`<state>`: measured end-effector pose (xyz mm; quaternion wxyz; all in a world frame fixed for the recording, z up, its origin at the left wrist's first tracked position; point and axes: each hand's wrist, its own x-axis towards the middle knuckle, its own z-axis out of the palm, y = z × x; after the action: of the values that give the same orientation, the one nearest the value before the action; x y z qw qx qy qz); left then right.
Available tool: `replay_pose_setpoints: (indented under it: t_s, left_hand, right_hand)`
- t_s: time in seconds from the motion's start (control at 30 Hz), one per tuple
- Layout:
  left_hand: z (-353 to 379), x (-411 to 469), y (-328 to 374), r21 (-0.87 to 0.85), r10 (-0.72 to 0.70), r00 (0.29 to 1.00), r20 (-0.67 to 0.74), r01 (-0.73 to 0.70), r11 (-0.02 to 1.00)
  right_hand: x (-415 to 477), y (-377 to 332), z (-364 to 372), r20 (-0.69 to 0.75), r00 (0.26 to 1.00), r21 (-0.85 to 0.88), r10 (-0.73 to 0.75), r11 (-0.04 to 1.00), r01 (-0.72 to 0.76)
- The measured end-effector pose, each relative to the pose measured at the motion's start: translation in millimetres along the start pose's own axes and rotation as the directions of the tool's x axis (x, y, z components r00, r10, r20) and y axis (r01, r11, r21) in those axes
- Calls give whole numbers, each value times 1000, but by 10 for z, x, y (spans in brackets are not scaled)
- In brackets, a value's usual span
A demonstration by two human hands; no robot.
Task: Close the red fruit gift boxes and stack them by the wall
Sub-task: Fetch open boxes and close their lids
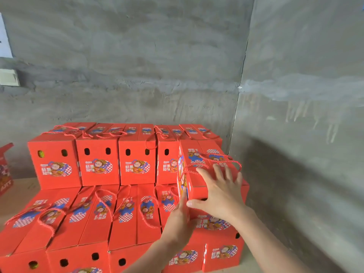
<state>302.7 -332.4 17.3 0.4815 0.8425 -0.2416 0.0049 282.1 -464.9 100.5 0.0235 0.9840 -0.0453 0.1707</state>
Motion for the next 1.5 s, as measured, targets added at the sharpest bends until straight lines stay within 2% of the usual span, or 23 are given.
replay_pose_setpoints:
  t_s: [0.07, 0.23, 0.33, 0.43, 0.6, 0.73, 0.8, 0.87, 0.93, 0.97, 1.07, 1.17, 1.23, 1.3, 1.4, 1.47, 1.5]
  left_hand:
    - [76, 78, 30, 54, 2, 1000, -29, 0, 999]
    - [221, 256, 107, 73, -28, 999, -40, 31, 997]
    - [231, 276, 113, 52, -48, 998, -45, 51, 997]
    - [173, 254, 116, 65, -59, 998, -32, 61, 996]
    - [-49, -70, 29, 314, -81, 995, -58, 95, 945]
    - [-501, -470, -93, 340, -100, 989, -105, 130, 931]
    - [-779, -723, -161, 343, -88, 983, -159, 139, 929]
    - [-1049, -1022, -243, 312, -70, 964, -257, 151, 938]
    - [-1337, -1413, -323, 263, -78, 929, -360, 181, 948]
    - [-1480, -1659, -384, 234, -108, 909, -402, 216, 948]
    - [-1827, -2594, -672, 87, -303, 808, -505, 396, 914]
    - [-2041, -3597, -971, -90, -567, 588, -576, 644, 760]
    - [-2192, -4134, -1139, -168, -657, 469, -590, 724, 669]
    - [-2425, -4540, -1297, -187, -669, 419, -614, 746, 639]
    - [-2960, -5004, -1522, -230, -648, 351, -676, 734, 638]
    - [-3374, -5280, -1643, -151, -540, 361, -760, 711, 687]
    - [-3612, -5420, -1699, -44, -416, 384, -824, 689, 724]
  right_hand:
    - [66, 41, -22, -25, 1000, 20, 18, 1000, -18]
    - [289, 232, -138, 112, 993, 136, 37, 989, -52]
    - [282, 179, -52, 71, 996, 151, 56, 986, -66]
    - [232, -2, 62, -71, 997, 122, 28, 992, -19]
    - [262, -21, -12, 64, 996, 112, 66, 991, -73]
    - [203, -276, -80, 49, 989, 28, 137, 990, -139]
    - [97, -633, -68, -86, 996, 48, 38, 998, -34]
    - [-118, -1147, 32, -245, 958, 280, -147, 935, 216]
    - [-487, -1756, 102, -274, 923, 562, -271, 734, 382]
    - [-696, -2061, 152, -259, 906, 639, -335, 643, 421]
    - [-1334, -2880, 358, -253, 798, 713, -547, 452, 536]
    - [-1846, -3568, 513, -216, 633, 709, -744, 326, 625]
    - [-2093, -3962, 495, -207, 542, 672, -814, 284, 684]
    - [-2242, -4340, 437, -268, 486, 623, -832, 236, 746]
    - [-2369, -4925, 346, -328, 470, 614, -819, 193, 765]
    - [-2434, -5364, 315, -281, 437, 613, -854, 191, 767]
    - [-2476, -5595, 312, -238, 432, 625, -870, 203, 753]
